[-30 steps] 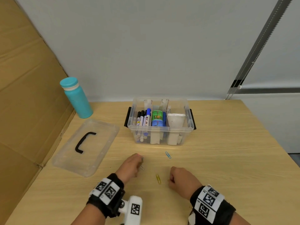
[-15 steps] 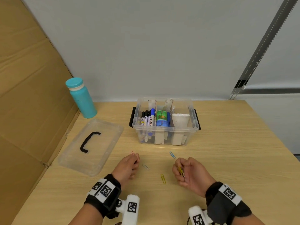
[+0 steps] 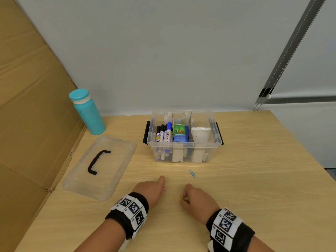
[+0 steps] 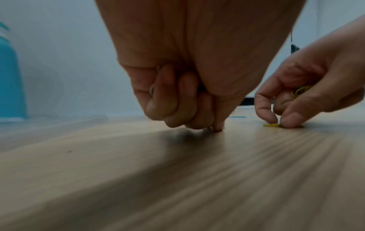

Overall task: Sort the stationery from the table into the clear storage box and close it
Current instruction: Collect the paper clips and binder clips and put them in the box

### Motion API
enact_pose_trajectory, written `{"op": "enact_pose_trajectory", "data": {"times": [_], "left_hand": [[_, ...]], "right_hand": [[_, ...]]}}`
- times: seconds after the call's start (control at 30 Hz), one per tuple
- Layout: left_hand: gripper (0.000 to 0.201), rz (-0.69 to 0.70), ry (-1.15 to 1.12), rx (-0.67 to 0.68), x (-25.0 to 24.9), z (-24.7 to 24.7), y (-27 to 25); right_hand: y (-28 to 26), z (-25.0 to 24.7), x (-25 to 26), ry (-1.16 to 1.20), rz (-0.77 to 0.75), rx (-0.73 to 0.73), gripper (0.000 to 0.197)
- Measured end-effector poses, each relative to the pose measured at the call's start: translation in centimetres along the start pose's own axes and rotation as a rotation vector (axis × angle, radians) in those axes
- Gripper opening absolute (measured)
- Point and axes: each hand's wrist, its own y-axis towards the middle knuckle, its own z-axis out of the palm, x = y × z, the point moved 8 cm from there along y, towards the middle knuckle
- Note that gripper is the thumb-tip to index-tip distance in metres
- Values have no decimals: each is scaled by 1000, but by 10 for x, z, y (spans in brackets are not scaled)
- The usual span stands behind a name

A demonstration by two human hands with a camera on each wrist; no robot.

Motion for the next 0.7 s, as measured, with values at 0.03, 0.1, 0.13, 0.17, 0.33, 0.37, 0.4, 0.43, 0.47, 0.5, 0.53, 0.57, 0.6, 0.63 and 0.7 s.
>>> {"op": "enact_pose_trajectory", "data": {"times": [0.03, 0.1, 0.13, 0.17, 0.33, 0.37, 0.4, 0.43, 0.47, 0.5, 0.53, 0.57, 0.6, 0.63, 0.7], "left_hand": [[28, -11, 11, -1, -1, -2, 0], [31, -28, 33, 5, -2, -4, 0], [32, -38, 21, 12, -2, -5, 0], [33, -43, 0, 19, -1, -4, 0], [35, -48, 18, 1, -2, -4, -2], [35, -48, 26, 3, -2, -3, -2], [36, -46, 23, 3, -2, -3, -3], [35, -47, 8, -3, -2, -3, -4], [35, -46, -27, -17, 0, -4, -6], [33, -41, -89, -36, 2, -4, -8], [30, -27, -178, -66, 4, -5, -11], [27, -7, -285, -103, 6, -6, -14], [24, 18, -400, -145, 9, -8, -18], [22, 43, -510, -188, 11, -12, -23], [19, 82, -703, -272, 18, -17, -31]], "right_hand": [[0, -1, 4, -35, -7, -13, 15], [2, 0, 6, -54, -10, -1, 13], [3, 1, 5, -57, -9, 25, 11], [3, 1, 5, -63, -12, 55, 11], [1, 7, 10, -182, -84, 98, 13], [0, 7, 10, -174, -106, 93, 14], [0, 6, 10, -121, -124, 96, 17], [0, 3, 7, -7, -130, 105, 23], [1, -2, 1, 190, -103, 121, 27], [1, -6, -7, 481, -45, 140, 28], [0, -9, -15, 816, 20, 159, 25], [-1, -14, -20, 1131, 61, 165, 21], [-3, -18, -23, 1359, 79, 168, 19], [-5, -23, -27, 1475, 89, 157, 21], [-1, -28, -35, 1515, 107, 126, 30]]}}
